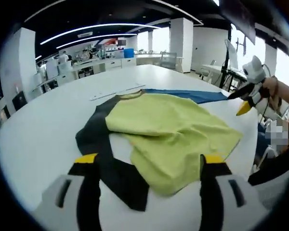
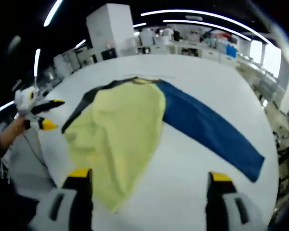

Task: Fold the garment on the visible template until the final outline fits inside the template.

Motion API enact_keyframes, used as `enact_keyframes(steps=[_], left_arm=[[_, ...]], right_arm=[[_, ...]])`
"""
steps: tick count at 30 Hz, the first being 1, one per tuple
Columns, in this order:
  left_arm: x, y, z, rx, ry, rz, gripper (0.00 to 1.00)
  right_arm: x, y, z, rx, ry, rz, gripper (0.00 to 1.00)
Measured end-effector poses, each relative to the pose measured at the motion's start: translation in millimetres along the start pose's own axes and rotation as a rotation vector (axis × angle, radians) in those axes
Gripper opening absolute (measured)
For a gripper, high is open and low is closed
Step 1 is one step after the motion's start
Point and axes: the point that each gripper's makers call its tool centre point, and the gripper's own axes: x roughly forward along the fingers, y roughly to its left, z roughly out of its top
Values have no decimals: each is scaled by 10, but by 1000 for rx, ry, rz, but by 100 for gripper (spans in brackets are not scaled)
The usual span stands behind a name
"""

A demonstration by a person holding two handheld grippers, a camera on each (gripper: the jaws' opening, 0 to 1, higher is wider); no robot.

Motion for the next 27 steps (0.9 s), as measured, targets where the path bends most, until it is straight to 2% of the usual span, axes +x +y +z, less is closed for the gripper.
enact_keyframes(steps=[2, 6, 11, 14, 19, 27], left_arm=[[-4, 102, -51, -9, 6, 30, 74], [-33, 366, -167, -20, 11, 135, 69], [-23, 523, -322, -107, 13, 173, 57], [-4, 514, -412, -142, 34, 174, 48], [25, 490, -533, -127, 64, 184, 37], [49, 460, -687, -149, 106, 182, 24]], right_arm=[[25, 46, -4, -5, -2, 9, 96], [101, 152, -12, -32, -30, 0, 89], [205, 312, -136, -45, -29, -16, 78], [239, 395, -218, -35, -31, -20, 70], [250, 384, -302, -15, -47, -51, 58], [184, 364, -448, 22, -41, -157, 45]])
